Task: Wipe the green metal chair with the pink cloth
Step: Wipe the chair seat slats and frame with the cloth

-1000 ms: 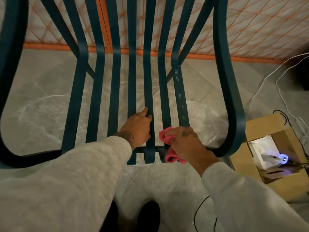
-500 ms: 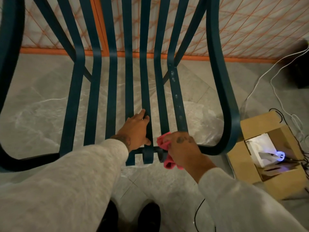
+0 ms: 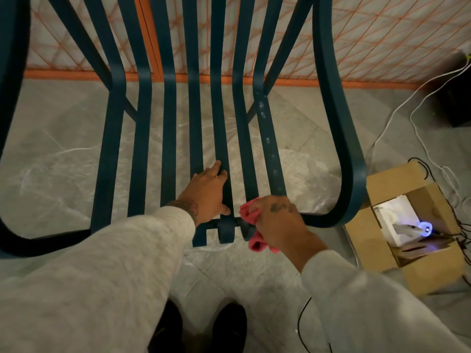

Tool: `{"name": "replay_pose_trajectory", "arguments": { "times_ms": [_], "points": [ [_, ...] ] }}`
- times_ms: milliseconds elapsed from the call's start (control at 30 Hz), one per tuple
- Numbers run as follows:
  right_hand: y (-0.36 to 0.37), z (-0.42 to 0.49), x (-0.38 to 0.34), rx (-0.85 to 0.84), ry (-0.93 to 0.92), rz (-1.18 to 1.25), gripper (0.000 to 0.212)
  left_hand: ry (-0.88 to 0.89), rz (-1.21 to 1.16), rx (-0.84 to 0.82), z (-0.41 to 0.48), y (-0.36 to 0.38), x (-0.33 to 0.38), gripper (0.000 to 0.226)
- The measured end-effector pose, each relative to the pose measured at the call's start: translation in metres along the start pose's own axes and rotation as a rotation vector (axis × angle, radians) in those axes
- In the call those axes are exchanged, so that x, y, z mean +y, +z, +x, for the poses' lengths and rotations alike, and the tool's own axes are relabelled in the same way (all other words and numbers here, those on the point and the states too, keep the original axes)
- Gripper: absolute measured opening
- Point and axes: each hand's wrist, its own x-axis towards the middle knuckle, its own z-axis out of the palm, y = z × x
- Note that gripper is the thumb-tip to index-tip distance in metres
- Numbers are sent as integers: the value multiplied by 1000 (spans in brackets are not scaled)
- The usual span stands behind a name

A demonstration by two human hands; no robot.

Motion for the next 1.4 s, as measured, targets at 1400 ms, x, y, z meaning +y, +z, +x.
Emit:
{"name": "replay_pose_trajectory", "arguments": {
  "times_ms": [1400],
  "points": [
    [136,1,30,-148,185,2197,35,165,-4,148,-29,46,6,91]
  ]
}}
